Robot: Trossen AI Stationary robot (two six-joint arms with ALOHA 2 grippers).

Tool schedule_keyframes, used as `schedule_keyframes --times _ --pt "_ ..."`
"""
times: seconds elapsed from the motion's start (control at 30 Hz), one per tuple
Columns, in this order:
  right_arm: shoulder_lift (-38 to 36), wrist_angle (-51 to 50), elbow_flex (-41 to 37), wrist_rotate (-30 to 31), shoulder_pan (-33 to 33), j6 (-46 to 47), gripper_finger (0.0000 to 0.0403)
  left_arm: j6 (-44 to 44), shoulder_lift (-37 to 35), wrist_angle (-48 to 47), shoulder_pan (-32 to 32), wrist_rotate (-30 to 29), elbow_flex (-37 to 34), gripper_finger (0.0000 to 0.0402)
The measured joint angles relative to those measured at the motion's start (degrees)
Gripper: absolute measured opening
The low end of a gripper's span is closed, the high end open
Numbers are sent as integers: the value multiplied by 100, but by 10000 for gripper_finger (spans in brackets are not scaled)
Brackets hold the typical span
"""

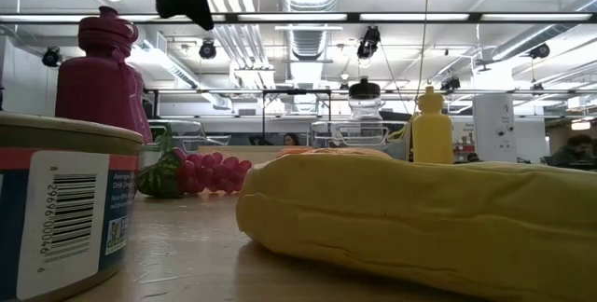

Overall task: Pick & Place Food Item
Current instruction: Put the purple grapes into the left transparent bin

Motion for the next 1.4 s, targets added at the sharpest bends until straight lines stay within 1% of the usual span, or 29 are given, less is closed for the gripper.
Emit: schedule_keyframes --times 0.13,0.2,0.47,0.57,0.7,0.93,1.1,1.4 --pt "0 -2 0 -1 0 -4 27 -1066 6 25 171 0 -67 10" --pt "0 -1 0 -1 0 -14 27 -1436 85 34 188 -2 -94 10" --pt "0 1 0 1 0 -261 27 -2071 840 -66 197 2 -57 5" --pt "0 2 0 -1 0 -298 27 -2294 1110 -88 201 124 -57 2" --pt "0 2 0 -1 0 -324 27 -2328 1445 -118 201 260 -59 2" --pt "0 2 0 -1 0 -413 27 -2319 1745 -120 201 345 -61 4" --pt "0 2 0 -1 0 -415 27 -2321 1857 -118 201 345 -59 32" --pt "0 4 0 -1 0 -428 27 -2341 1886 -115 201 365 -75 106"
